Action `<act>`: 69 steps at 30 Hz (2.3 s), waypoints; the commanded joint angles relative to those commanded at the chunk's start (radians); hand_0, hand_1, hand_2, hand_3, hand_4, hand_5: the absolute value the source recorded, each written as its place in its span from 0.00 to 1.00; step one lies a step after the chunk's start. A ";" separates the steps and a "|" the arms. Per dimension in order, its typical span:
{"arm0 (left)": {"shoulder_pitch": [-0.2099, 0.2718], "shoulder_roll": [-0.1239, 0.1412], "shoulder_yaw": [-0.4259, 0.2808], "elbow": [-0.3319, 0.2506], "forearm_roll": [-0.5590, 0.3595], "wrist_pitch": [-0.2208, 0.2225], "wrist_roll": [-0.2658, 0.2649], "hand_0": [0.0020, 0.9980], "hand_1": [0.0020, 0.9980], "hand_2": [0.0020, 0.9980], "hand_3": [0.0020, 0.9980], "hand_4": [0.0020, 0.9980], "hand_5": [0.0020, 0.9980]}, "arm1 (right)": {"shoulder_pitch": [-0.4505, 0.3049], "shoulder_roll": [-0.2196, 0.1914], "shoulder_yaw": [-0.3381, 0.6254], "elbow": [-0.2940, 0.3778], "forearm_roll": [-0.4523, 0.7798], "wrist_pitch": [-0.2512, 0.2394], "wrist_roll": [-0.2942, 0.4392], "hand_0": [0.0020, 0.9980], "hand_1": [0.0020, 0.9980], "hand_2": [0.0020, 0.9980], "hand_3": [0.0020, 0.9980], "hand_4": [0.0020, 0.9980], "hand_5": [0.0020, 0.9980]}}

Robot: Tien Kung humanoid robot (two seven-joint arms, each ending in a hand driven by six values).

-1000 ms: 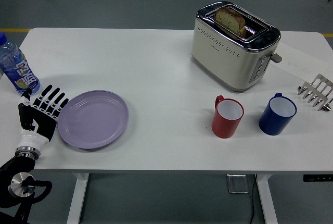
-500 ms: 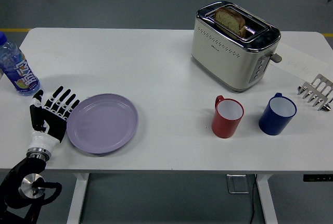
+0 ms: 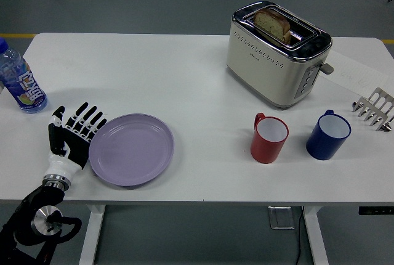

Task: Push plate across desktop

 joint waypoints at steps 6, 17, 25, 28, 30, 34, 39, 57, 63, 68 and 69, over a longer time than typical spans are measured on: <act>-0.010 0.000 0.036 0.003 -0.013 0.000 -0.003 0.73 0.74 0.69 0.66 0.61 1.00 | 0.003 -0.001 -0.001 -0.001 0.003 0.000 0.003 0.58 0.52 0.61 0.59 0.26 0.56; -0.035 0.000 0.079 0.009 -0.028 0.000 -0.007 0.73 0.74 0.69 0.66 0.60 1.00 | 0.009 -0.003 -0.002 -0.001 0.004 0.001 0.005 0.58 0.52 0.61 0.59 0.27 0.56; -0.050 0.000 0.118 0.017 -0.037 0.000 -0.011 0.73 0.74 0.69 0.66 0.60 1.00 | 0.011 -0.005 0.001 -0.002 -0.001 0.001 0.004 0.58 0.52 0.61 0.59 0.27 0.56; -0.056 0.000 0.135 0.020 -0.039 0.000 -0.011 0.73 0.74 0.69 0.66 0.60 1.00 | 0.012 -0.004 0.001 -0.001 -0.001 0.000 0.004 0.58 0.52 0.61 0.59 0.27 0.56; -0.060 0.000 0.146 0.022 -0.041 -0.001 -0.012 0.73 0.74 0.69 0.66 0.60 1.00 | 0.013 -0.004 0.001 -0.001 -0.002 0.000 0.003 0.58 0.52 0.61 0.59 0.27 0.56; -0.065 0.000 0.165 0.023 -0.044 -0.001 -0.012 0.73 0.74 0.69 0.66 0.60 1.00 | 0.015 -0.004 0.002 -0.001 -0.003 0.000 0.002 0.58 0.52 0.61 0.59 0.27 0.56; -0.070 0.000 0.184 0.026 -0.053 -0.001 -0.015 0.73 0.74 0.69 0.66 0.60 1.00 | 0.016 -0.004 0.004 -0.001 -0.006 0.000 0.001 0.58 0.52 0.61 0.59 0.27 0.56; -0.096 0.000 0.251 0.032 -0.068 -0.001 -0.019 0.73 0.74 0.69 0.66 0.60 1.00 | 0.020 -0.004 0.006 0.000 -0.014 0.002 -0.001 0.58 0.52 0.61 0.59 0.27 0.57; -0.096 0.000 0.266 0.032 -0.071 -0.001 -0.020 0.73 0.74 0.69 0.66 0.60 1.00 | 0.018 -0.003 0.011 0.001 -0.024 0.002 -0.005 0.58 0.52 0.61 0.59 0.27 0.57; -0.094 0.000 0.274 0.032 -0.072 -0.001 -0.021 0.73 0.74 0.69 0.66 0.60 1.00 | 0.015 -0.003 0.015 0.001 -0.031 0.003 -0.008 0.58 0.52 0.61 0.59 0.27 0.57; -0.095 0.000 0.273 0.032 -0.071 0.000 -0.020 0.73 0.74 0.69 0.66 0.60 1.00 | 0.015 -0.003 0.015 0.001 -0.032 0.003 -0.008 0.58 0.52 0.61 0.59 0.27 0.57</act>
